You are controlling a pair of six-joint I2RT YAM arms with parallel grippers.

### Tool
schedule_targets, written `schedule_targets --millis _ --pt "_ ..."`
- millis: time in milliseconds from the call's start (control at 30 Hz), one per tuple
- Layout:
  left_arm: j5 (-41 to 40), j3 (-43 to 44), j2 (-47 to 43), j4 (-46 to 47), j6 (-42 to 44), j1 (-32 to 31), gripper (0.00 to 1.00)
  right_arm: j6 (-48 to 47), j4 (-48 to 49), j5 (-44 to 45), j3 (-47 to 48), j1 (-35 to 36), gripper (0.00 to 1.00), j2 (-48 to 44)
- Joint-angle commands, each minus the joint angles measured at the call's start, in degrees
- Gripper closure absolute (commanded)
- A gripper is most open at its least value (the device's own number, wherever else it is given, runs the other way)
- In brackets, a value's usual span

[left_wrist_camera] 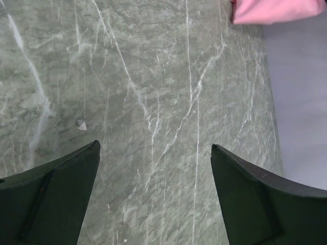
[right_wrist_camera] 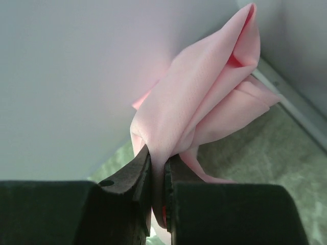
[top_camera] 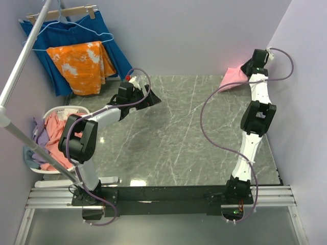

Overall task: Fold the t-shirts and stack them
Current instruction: Put the neatly folded tshirt into the corner of the board with the right arm

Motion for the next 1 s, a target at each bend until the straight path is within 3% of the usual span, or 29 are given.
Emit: schedule_targets --millis 0,300,333,367,400,500,600,733,833,967 --pt "2.1 1.0 0.1 1.3 1.6 -0.5 0.06 -6.5 -8.5 5.5 3.1 -0.7 1.0 3.1" --pt "3.1 1.6 1.2 1.5 1.4 -0.6 0.06 -3.9 -8.5 7.0 -4.9 -0.7 0.98 -0.7" --pt "3.3 1.6 1.3 1.5 1.3 -0.7 0.06 -4.0 -7.7 7.0 -6.5 -0.6 0.83 -2.3" --pt "3.6 1.9 1.8 1.5 1.3 -0.7 0.05 -4.0 -6.1 7.7 -9.9 -0.2 0.76 -3.1" --pt "3.8 2.0 1.9 1.3 1.3 -0.8 0.06 -4.2 -5.5 8.4 -11.5 0.1 0.55 -4.0" --pt "4.0 2.3 2.2 0.8 1.5 -0.9 0.05 -5.5 -4.8 15.0 -15.6 1.8 0.18 -7.5" --pt "3.9 2.2 1.9 0.8 1.6 -0.9 0.06 -6.8 -4.1 24.0 -19.7 4.4 0.01 -12.2" --pt "3.5 1.9 1.5 0.6 1.7 -0.9 0.05 -8.9 1.1 28.6 -28.3 7.7 0.0 -21.0" --pt "3.5 1.6 1.1 0.5 1.7 -1.0 0.06 -9.3 0.8 33.1 -29.2 10.5 0.0 -23.6" --pt "3.5 0.8 0.0 0.5 1.8 -1.0 0.06 -9.6 1.7 30.2 -30.7 11.5 0.0 -24.5"
